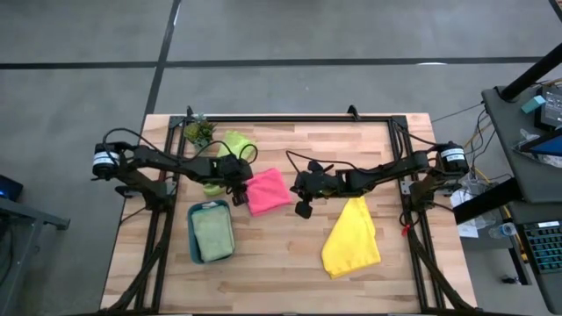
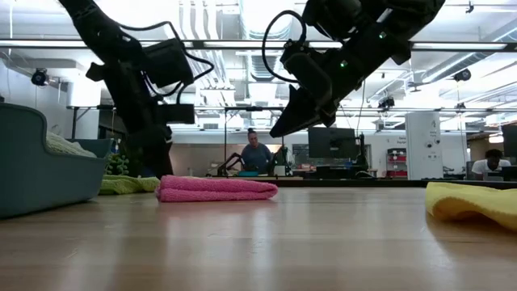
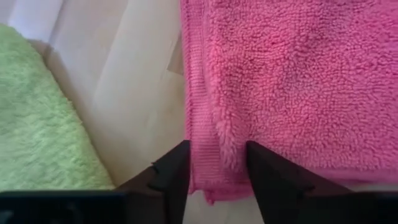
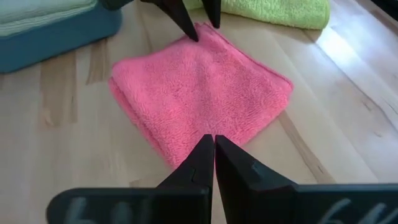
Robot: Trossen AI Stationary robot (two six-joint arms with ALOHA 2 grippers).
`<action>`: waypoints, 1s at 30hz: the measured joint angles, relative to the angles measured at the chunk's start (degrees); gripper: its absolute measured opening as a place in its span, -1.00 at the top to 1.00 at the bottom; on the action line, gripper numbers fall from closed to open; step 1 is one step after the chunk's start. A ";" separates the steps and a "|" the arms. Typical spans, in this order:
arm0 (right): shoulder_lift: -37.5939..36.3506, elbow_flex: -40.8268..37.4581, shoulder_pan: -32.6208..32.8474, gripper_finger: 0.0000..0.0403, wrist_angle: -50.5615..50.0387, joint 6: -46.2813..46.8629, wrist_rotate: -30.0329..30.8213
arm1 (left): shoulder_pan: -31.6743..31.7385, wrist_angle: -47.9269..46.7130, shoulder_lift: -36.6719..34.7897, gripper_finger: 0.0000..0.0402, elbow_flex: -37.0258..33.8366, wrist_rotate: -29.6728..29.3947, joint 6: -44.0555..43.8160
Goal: Fold microfiber towels
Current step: Fold the pink microfiber cloth
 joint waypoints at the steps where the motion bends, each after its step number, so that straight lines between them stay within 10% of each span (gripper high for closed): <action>1: 0.00 0.00 -0.02 0.96 0.15 0.02 -0.21 | 0.00 -1.20 -0.46 0.27 0.51 -0.03 0.77; 14: 9.37 0.84 -1.74 0.96 17.51 -4.06 -3.43 | -0.53 -0.87 -2.67 0.22 1.67 2.71 2.12; 30: 22.29 15.96 -11.98 0.96 7.98 -10.49 -7.32 | -1.57 2.27 -1.12 0.22 -1.47 3.54 2.16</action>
